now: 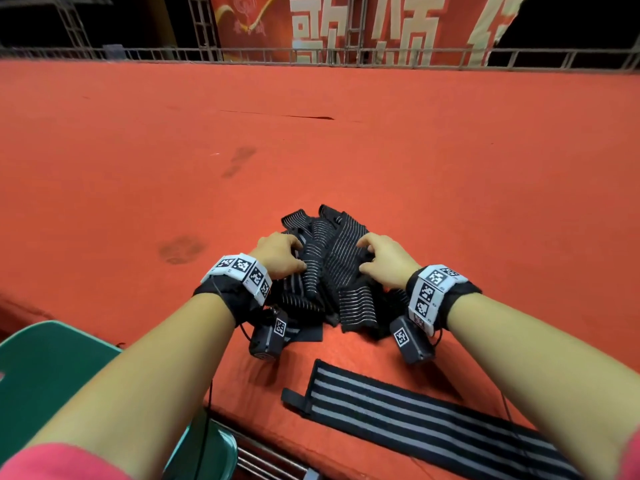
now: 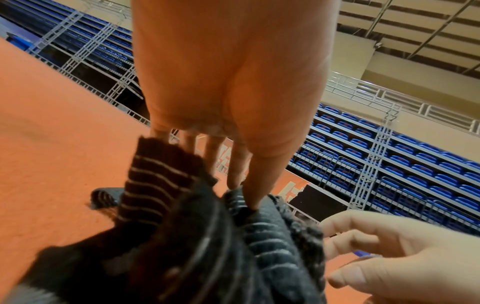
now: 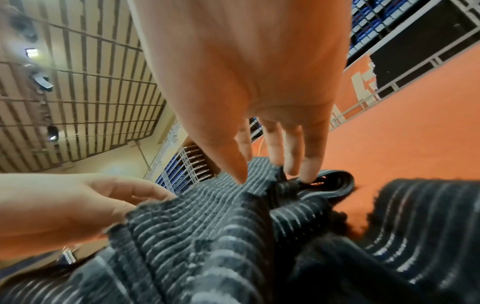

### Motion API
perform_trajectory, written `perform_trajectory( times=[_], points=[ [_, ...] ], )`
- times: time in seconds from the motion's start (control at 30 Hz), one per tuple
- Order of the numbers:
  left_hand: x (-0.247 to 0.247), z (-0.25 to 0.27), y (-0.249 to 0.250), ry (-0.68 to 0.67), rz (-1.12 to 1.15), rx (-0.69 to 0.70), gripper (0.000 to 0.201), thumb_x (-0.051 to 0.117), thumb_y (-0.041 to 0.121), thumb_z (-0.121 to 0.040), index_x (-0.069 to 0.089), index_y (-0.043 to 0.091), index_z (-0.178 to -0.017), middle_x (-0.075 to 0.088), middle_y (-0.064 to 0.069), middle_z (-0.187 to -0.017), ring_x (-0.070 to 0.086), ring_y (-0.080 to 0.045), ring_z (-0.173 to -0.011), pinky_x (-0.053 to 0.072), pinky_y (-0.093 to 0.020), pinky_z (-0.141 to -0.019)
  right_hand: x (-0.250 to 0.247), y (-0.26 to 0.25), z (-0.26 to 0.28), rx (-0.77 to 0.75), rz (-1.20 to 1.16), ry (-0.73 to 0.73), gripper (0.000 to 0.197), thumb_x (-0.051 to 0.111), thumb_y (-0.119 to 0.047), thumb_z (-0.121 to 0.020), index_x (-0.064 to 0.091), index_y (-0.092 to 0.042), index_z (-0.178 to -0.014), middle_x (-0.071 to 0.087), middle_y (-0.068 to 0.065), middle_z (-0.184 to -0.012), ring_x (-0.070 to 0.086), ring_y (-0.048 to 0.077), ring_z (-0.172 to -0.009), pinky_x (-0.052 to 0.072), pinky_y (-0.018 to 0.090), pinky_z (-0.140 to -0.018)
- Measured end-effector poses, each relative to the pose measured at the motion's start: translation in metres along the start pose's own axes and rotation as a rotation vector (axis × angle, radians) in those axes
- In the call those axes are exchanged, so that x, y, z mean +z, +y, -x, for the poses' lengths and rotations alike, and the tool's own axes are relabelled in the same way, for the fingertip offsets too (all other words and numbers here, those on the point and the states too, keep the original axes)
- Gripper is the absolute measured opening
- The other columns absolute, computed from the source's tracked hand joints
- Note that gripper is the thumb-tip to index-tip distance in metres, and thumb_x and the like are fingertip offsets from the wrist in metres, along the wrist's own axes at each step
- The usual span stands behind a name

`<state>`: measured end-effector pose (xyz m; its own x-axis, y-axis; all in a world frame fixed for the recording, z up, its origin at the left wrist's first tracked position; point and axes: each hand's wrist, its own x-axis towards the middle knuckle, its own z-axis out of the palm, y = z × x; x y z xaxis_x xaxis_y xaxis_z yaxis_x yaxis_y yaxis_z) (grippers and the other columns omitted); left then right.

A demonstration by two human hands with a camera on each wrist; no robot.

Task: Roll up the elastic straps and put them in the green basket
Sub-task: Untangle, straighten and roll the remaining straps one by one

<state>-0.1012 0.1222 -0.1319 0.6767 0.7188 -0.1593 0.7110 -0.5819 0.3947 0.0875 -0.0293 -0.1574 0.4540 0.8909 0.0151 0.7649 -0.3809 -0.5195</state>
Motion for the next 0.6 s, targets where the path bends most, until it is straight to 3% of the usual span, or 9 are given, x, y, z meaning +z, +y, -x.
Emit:
perform_trajectory(
  times=[0.1, 0.17, 0.23, 0.33, 0.37, 0.47, 0.6],
  points=[
    [0.002, -0.002, 0.013, 0.04, -0.072, -0.01, 0.048, 0.071, 0.046, -0.085, 0.059, 0.029, -0.128, 0.049, -0.005, -0.131, 0.042, -0.034, -0.128, 0.039, -0.047, -0.106, -0.002, 0.016, -0.008, 0.146, -0.057, 0.016, 0.044, 0.06, -0.011, -0.085, 0.054, -0.017, -0.128, 0.061, 0.011, -0.118, 0.064, 0.029, -0.095, 0.05, 0.031, -0.075],
    [0.002, -0.003, 0.024, 0.081, -0.124, -0.028, 0.048, 0.069, 0.049, -0.085, 0.057, 0.032, -0.128, 0.044, -0.003, -0.135, 0.036, -0.032, -0.13, 0.032, -0.049, -0.106, 0.003, 0.027, -0.013, 0.272, -0.159, -0.07, 0.05, 0.06, -0.007, -0.087, 0.05, -0.012, -0.136, 0.066, 0.013, -0.103, 0.064, 0.029, -0.084, 0.054, 0.035, -0.074],
    [0.001, -0.006, 0.036, 0.104, -0.143, -0.024, 0.051, 0.068, 0.049, -0.084, 0.054, 0.032, -0.13, 0.045, -0.003, -0.136, 0.036, -0.031, -0.131, 0.03, -0.051, -0.106, 0.007, 0.031, -0.014, 0.353, -0.379, -0.198, 0.058, 0.06, -0.003, -0.089, 0.042, -0.01, -0.144, 0.06, 0.008, -0.084, 0.057, 0.021, -0.07, 0.053, 0.035, -0.065],
    [0.004, -0.014, 0.048, 0.026, -0.072, -0.002, 0.065, 0.069, 0.049, -0.084, 0.044, 0.028, -0.14, 0.052, -0.001, -0.139, 0.047, -0.027, -0.129, 0.036, -0.048, -0.108, 0.012, 0.027, -0.012, 0.223, -0.509, -0.255, 0.055, 0.062, 0.0, -0.09, 0.048, -0.012, -0.142, 0.059, 0.0, -0.091, 0.055, 0.01, -0.075, 0.047, 0.025, -0.061],
    [0.005, -0.017, 0.049, -0.005, -0.029, -0.005, 0.068, 0.07, 0.048, -0.084, 0.042, 0.025, -0.142, 0.054, -0.002, -0.14, 0.051, -0.027, -0.127, 0.04, -0.044, -0.108, 0.013, 0.023, -0.01, 0.141, -0.519, -0.239, 0.053, 0.063, 0.003, -0.088, 0.052, -0.013, -0.138, 0.061, 0.0, -0.102, 0.057, 0.01, -0.085, 0.047, 0.021, -0.065],
    [0.008, -0.021, 0.051, 0.013, -0.01, -0.067, 0.081, 0.066, 0.059, -0.077, 0.036, 0.026, -0.145, 0.047, -0.009, -0.144, 0.05, -0.032, -0.128, 0.041, -0.045, -0.108, 0.013, 0.01, -0.007, -0.1, -0.386, -0.234, 0.06, 0.066, 0.004, -0.084, 0.055, -0.016, -0.139, 0.053, 0.003, -0.132, 0.051, 0.014, -0.122, 0.04, 0.018, -0.097],
    [0.006, -0.024, 0.058, 0.035, -0.067, -0.056, 0.071, 0.058, 0.065, -0.083, 0.033, 0.043, -0.146, 0.03, -0.009, -0.151, 0.034, -0.037, -0.138, 0.035, -0.053, -0.111, 0.017, -0.01, -0.008, -0.275, -0.172, -0.338, 0.061, 0.064, -0.005, -0.086, 0.051, -0.026, -0.142, 0.033, 0.006, -0.145, 0.038, 0.02, -0.133, 0.031, 0.028, -0.114]
  ],
)
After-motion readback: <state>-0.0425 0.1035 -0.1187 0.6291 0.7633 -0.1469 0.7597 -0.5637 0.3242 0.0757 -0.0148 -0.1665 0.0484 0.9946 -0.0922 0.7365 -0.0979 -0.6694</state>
